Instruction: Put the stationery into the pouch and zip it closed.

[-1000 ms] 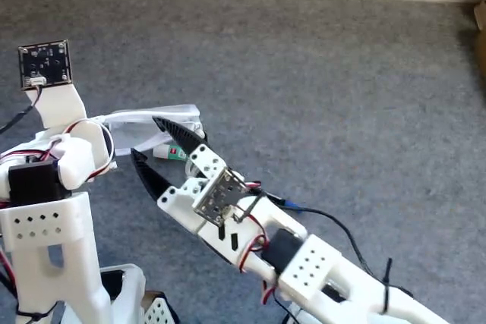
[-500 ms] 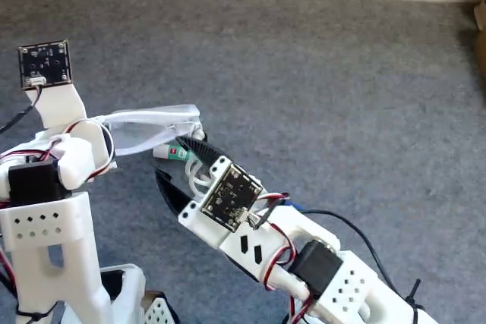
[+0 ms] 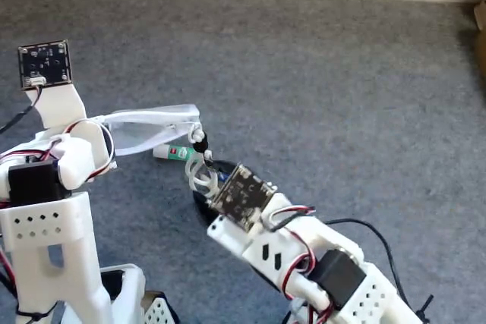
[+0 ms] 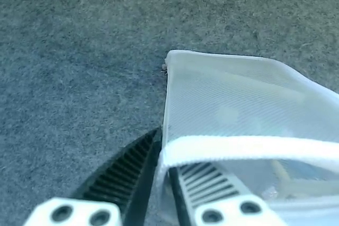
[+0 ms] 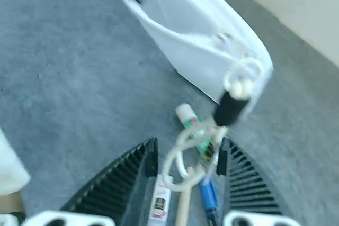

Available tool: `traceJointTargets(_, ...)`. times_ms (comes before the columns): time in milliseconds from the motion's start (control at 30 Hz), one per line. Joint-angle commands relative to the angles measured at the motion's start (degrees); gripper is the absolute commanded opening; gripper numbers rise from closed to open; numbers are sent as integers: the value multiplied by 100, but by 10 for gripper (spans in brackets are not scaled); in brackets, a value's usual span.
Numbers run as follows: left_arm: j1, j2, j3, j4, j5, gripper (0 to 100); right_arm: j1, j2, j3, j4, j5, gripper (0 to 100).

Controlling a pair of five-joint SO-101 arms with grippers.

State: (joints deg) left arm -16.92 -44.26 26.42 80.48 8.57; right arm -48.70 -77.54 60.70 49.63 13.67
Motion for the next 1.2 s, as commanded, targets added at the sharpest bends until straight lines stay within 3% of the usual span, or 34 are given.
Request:
traceJointTargets(0,-286,57,-22,-123,79,8,514,145,-382,40,70,177)
traceJointTargets(400,-971,48,-171,-88,264,8,752,2334,-435,-532,79,177)
traceJointTargets(633,-1051,48,-171,-88,281,8,1279,3442,-444,-1121,97,177)
traceJointTargets(1167,-1103,48,-163,-88,281,8,1297,5200,-444,-2932,97,176)
